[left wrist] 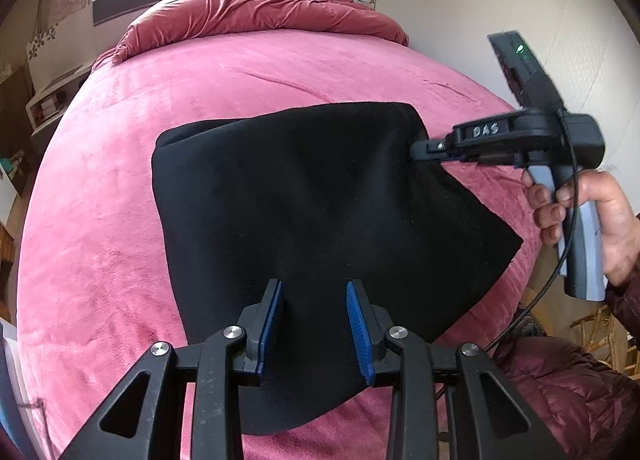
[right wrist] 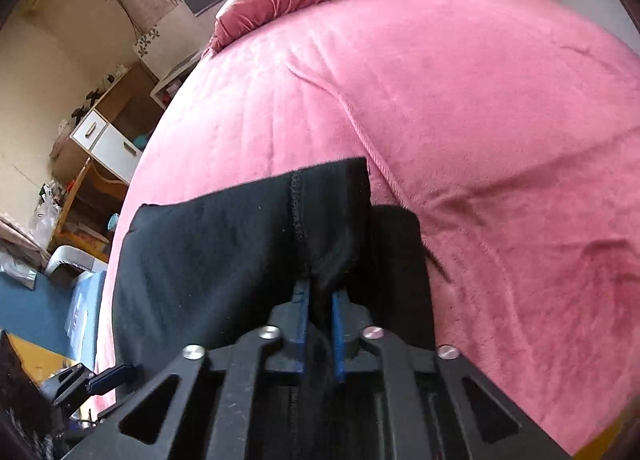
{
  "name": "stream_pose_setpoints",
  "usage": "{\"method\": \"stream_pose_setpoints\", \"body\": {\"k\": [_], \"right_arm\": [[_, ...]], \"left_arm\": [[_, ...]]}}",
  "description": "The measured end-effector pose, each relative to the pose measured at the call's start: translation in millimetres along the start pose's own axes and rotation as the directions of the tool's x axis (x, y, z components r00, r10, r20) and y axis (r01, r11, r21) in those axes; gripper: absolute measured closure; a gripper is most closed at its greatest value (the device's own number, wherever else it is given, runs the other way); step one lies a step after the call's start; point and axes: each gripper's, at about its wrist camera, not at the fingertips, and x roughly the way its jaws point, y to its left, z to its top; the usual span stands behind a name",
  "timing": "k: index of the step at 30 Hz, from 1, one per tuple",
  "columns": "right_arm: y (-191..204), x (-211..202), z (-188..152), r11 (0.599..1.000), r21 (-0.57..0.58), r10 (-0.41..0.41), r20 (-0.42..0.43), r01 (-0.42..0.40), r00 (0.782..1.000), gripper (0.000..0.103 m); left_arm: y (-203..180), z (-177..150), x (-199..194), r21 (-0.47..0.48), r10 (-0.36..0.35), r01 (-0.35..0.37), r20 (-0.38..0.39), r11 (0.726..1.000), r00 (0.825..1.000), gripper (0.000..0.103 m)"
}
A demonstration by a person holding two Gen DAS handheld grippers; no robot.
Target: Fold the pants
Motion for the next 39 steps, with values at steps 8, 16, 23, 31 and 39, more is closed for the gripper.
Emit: {"method": "stream_pose_setpoints", "body": {"k": [8,16,23,31,39], "right_arm": [[-4.7,-5.0,7.1,0.999,-0.018,-0.032,0.032,0.033,0.999,0.096],[-20.6,11.4,-2.9,0.998,0.019,-0.058,0.013,0.058,0.998,0.099],[-24.7,17.4,-6.9,0.998,0.036,-0.053,0.02,0.052,0.998,0.1],[-14.7,-20.9,-13.2,1.0,-0.007,-0.028,0.042,0.029,0.999,0.083],[-4.2,-64.2,-73.3,0.997,-0.076,0.007,-0.044,-0.011,0.999,0.066]], "left_arm": [[-16.6,3.2,11.5,0.028,0.011,-0.01,-0.021,1.0,1.0,0.068],[-32.6,4.9,28.2,0.058,0.017,-0.014,-0.049,0.998,0.999,0.067],[-41.7,9.2,33.1,0.068,0.012,-0.009,-0.042,0.998,0.999,0.066],[11.3,28.7,-5.8,-0.113,-0.036,0.045,0.082,0.993,0.996,0.064],[56.8,37.8,3.4,-0.219,0.018,-0.003,0.066,0.976,0.998,0.064]]}}
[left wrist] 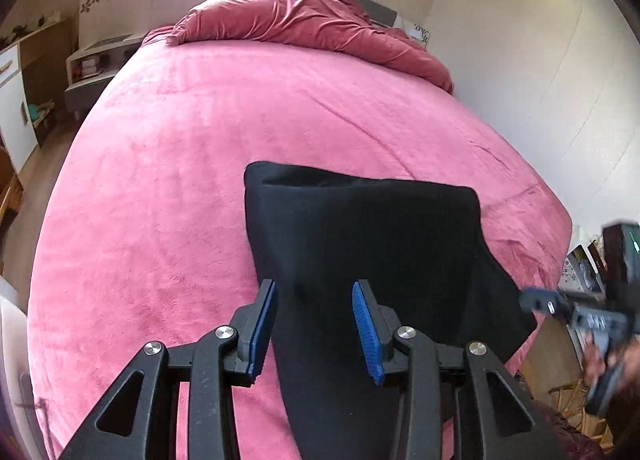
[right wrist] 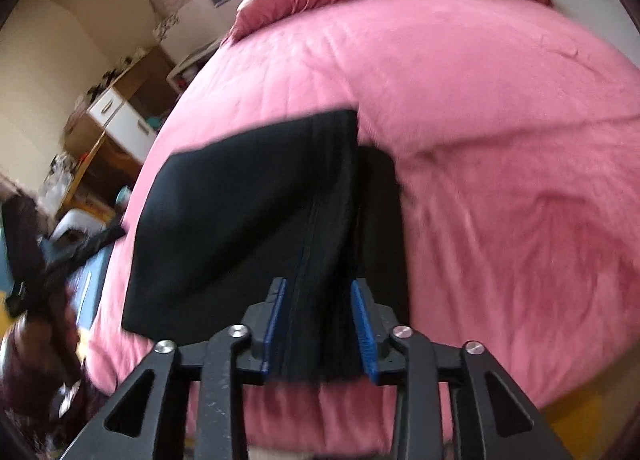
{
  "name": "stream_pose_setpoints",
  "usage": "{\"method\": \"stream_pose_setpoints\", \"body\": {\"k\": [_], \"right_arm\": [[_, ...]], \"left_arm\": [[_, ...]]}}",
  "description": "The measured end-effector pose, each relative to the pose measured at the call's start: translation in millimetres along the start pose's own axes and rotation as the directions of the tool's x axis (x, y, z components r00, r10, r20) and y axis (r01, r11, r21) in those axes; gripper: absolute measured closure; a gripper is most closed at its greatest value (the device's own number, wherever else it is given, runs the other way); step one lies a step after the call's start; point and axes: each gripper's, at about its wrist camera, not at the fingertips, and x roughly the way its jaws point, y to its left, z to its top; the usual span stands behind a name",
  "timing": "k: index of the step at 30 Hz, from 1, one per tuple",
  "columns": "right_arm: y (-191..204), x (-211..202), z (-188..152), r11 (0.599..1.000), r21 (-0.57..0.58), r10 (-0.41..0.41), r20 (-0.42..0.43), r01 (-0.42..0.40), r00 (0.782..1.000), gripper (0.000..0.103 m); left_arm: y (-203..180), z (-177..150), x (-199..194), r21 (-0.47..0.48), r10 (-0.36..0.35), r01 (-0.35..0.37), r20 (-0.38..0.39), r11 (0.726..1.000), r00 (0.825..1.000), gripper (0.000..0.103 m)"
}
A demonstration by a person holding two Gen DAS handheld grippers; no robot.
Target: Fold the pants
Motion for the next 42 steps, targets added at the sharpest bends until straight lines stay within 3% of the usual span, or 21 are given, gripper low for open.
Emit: {"method": "stream_pose_setpoints", "body": {"k": [3,4,6,9,11,14,15,17,19,24,26,27,28,35,42], "right_arm": [[7.0,2.4,-20.6,0.999,-0.028,-0.024,-0.03,0.023,0.999,0.066],[7.7,3.6,-24.4,0.999,-0.029,-0.035,-0.029,0.034,0.999,0.071],[8.5,9.8,-26.1,0.996,-0.043,-0.081,-0.038,0.08,0.996,0.092],[4.3,8.1,-29.1,0.993,-0.063,-0.099,-0.048,0.096,0.994,0.095],[-4.2,9.2,-33.8,0.994,-0.044,-0.098,-0.062,0.096,0.993,0.096],[-25.0,22.7,-47.2,0.995,0.036,-0.093,-0.111,0.098,0.989,0.097],[-30.6,25.7,-52.2,0.991,0.058,-0.111,-0.134,0.12,0.985,0.103],[-41.6,32.2,-61.2,0.982,0.075,-0.157,-0.177,0.173,0.972,0.103],[-54.2,21.9,-63.5,0.978,0.165,-0.106,-0.143,0.129,0.984,0.102],[-55.8,-9.9,-49.6,0.984,0.142,-0.102,-0.071,0.111,0.992,0.101],[-55.3,-17.7,-41.8,0.986,0.143,-0.081,-0.038,0.086,0.996,0.084],[-55.7,-19.8,-36.1,0.986,0.158,-0.045,-0.022,0.048,0.999,0.047],[-55.9,-20.4,-29.9,0.984,0.176,-0.014,-0.001,0.014,1.0,0.02],[-52.7,7.7,18.9,0.978,0.183,0.092,0.051,-0.1,0.994,0.02],[-64.0,50.3,44.0,0.962,0.205,0.186,-0.015,-0.179,0.982,0.019]], "left_arm": [[-0.9,-7.7,7.5,0.009,-0.007,0.007,-0.024,1.0,1.0,0.064],[-4.3,-10.4,10.1,0.016,-0.008,0.008,-0.036,1.0,0.999,0.064],[-5.4,-17.1,12.6,0.03,-0.003,0.005,-0.058,1.0,0.998,0.064],[-8.0,-26.0,15.4,0.046,-0.002,0.006,-0.073,0.999,0.997,0.063],[-6.7,-27.9,11.0,0.046,-0.004,0.008,-0.076,0.999,0.997,0.055],[5.2,-21.7,7.6,-0.015,-0.03,0.028,-0.073,0.999,0.997,0.054],[10.2,-18.1,6.6,-0.036,-0.029,0.027,-0.069,0.999,0.997,0.054],[17.2,-12.0,7.1,-0.061,-0.034,0.03,-0.067,0.998,0.997,0.054],[23.8,-4.9,7.6,-0.089,-0.054,0.048,-0.065,0.995,0.996,0.054],[25.7,5.4,9.9,-0.078,-0.09,0.086,-0.046,0.993,0.995,0.049],[30.9,7.6,16.0,-0.095,-0.102,0.096,-0.054,0.991,0.993,0.047],[33.9,8.6,18.8,-0.106,-0.105,0.098,-0.058,0.99,0.993,0.046],[34.3,6.2,17.7,-0.117,-0.122,0.114,-0.065,0.987,0.99,0.042],[41.0,6.2,41.4,-0.125,-0.185,0.17,-0.124,0.977,0.975,0.035],[46.5,6.9,63.0,-0.149,-0.238,0.216,-0.148,0.965,0.96,0.032]]}}
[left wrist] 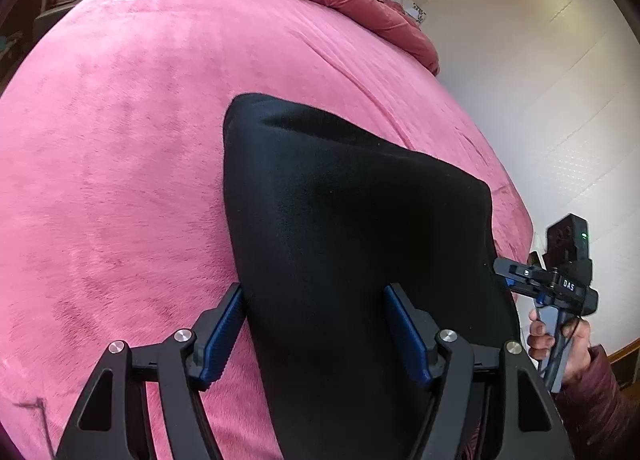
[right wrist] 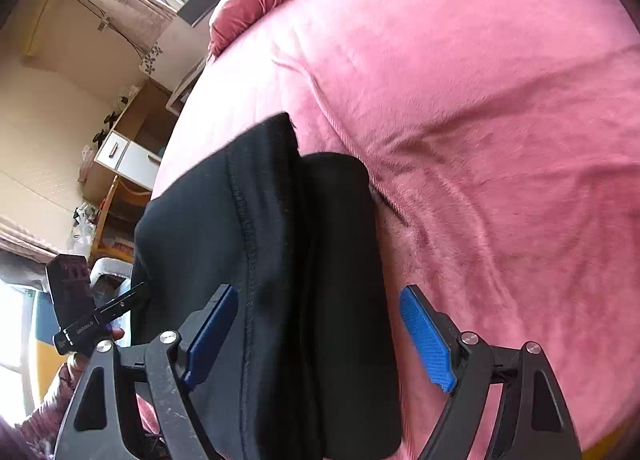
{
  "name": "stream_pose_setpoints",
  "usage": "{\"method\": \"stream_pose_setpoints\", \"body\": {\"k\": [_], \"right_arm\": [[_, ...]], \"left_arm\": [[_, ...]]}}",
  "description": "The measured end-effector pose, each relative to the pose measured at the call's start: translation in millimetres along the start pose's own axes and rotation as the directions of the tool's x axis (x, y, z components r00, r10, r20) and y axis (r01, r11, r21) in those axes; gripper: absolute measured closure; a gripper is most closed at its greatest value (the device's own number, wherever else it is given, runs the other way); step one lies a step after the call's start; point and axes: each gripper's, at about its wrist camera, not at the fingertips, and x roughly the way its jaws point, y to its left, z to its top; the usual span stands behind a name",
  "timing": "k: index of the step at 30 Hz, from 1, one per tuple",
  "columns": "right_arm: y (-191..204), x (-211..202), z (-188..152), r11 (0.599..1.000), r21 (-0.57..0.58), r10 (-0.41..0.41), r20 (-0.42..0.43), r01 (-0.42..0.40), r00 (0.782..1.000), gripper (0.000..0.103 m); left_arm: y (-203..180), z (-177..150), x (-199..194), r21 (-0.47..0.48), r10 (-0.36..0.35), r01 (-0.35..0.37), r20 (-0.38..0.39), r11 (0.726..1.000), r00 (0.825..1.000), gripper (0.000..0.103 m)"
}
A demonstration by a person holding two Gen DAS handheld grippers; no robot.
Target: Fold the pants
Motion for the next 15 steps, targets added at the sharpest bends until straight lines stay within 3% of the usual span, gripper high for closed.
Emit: {"method": "stream_pose_setpoints", "body": {"k": [6,11,12,13,15], "right_arm": [[-8.5,37.5,-4.2,0.993,-0.015,0.114,-0.114,-0.116,0.987,0.018],[-12.9,50.3,-3.9,0.988,-0.021,0.149,-0.116,-0.152,0.982,0.02],[-11.5,50.7,-4.8,0.989,-0.037,0.141,-0.115,-0.146,0.983,0.024],[-10.5,50.7,-6.6,0.988,-0.05,0.138,-0.113,-0.144,0.984,0.035],[-8.4,51.3,-9.0,0.988,-0.066,0.129,-0.117,-0.137,0.985,0.042]], "left_arm": [[12.2,1.7,12.9,-0.048,-0.074,0.073,-0.017,0.996,0.997,0.031],[17.2,-0.2,28.0,-0.106,-0.131,0.126,-0.044,0.986,0.99,0.031],[17.1,-1.9,28.7,-0.111,-0.141,0.136,-0.045,0.985,0.989,0.031],[16.0,-2.8,29.1,-0.11,-0.149,0.144,-0.04,0.984,0.988,0.038],[9.6,-7.5,20.5,-0.095,-0.15,0.147,-0.025,0.985,0.988,0.048]]}}
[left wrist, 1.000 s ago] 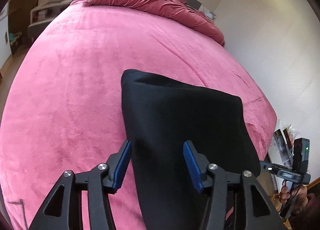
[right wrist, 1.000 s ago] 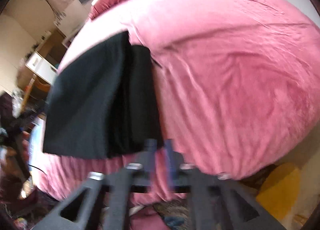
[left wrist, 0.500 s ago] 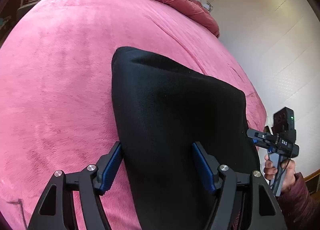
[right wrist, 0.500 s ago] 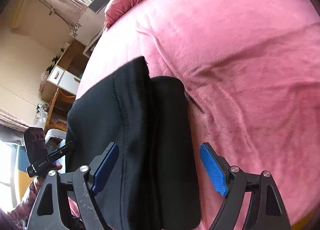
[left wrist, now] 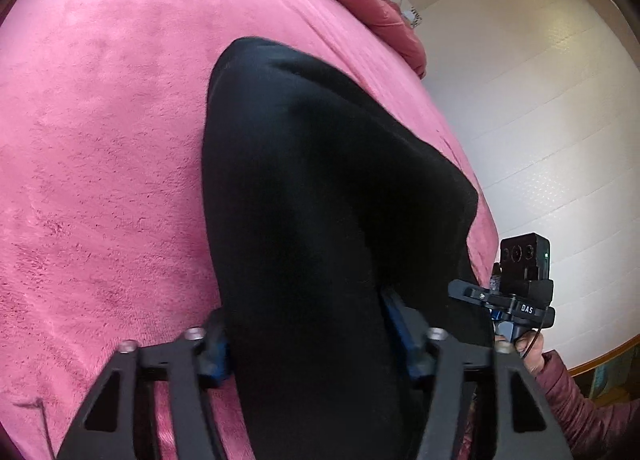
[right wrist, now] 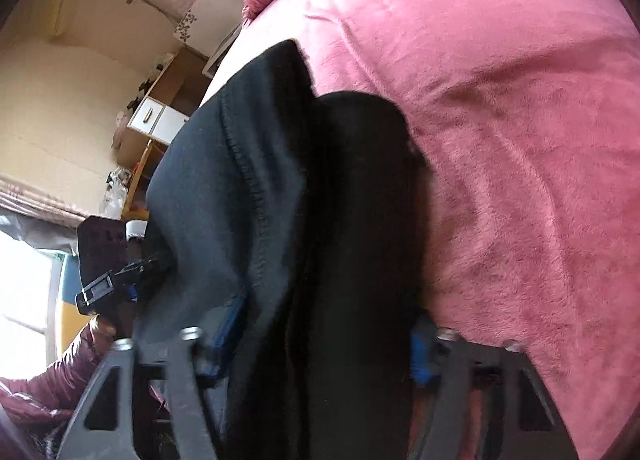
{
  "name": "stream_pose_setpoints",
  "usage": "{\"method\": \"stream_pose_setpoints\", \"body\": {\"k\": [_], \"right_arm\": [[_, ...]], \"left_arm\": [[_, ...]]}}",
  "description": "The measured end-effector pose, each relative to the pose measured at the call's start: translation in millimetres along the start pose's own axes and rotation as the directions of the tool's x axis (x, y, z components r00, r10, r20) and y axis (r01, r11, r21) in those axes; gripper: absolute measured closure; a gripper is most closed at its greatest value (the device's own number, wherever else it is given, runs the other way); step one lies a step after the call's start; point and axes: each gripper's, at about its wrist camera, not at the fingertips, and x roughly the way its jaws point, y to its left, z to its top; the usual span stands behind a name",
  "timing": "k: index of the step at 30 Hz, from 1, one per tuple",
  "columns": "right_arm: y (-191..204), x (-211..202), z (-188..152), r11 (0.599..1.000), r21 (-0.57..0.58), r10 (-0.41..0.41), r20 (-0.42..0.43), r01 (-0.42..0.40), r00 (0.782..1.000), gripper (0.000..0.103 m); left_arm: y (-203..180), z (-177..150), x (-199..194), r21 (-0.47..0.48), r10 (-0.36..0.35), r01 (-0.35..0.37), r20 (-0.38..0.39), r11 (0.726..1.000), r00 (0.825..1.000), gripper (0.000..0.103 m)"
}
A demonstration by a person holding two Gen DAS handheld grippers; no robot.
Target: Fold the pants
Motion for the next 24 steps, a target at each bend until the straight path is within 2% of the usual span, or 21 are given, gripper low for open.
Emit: {"method": "stream_pose_setpoints", "body": {"k": [2,6,11,18,24], "right_arm": [[9.3,2.0,2.0,0.999,-0.026,-0.02,0.002,0.02,1.0,0.048],[35.8,-1.7,6.8,0.995,-0.078,-0.065,0.008,0.065,0.998,0.053],[70.2,-2.8,25.0,0.987,-0.151,-0.053,0.03,0.057,0.998,0.054],[115.9,31.2,91.9,0.972,-0.234,-0.02,0.048,0.031,0.999,0.054],[144.8,74.1,152.7,0.961,-0.273,-0.039,0.03,0.046,0.999,0.054]], "left_arm": [[-6.4,-1.7,-7.4,0.015,-0.004,0.003,0.019,1.0,1.0,0.057],[-20.4,-7.7,-27.1,0.05,0.006,-0.008,0.055,0.999,0.998,0.059],[-29.1,1.8,-61.0,0.078,0.039,-0.049,0.133,0.996,0.99,0.059],[-15.0,47.0,-94.1,0.054,0.126,-0.141,0.223,0.988,0.967,0.059],[13.5,88.3,-99.9,-0.01,0.205,-0.209,0.246,0.978,0.947,0.058]]}}
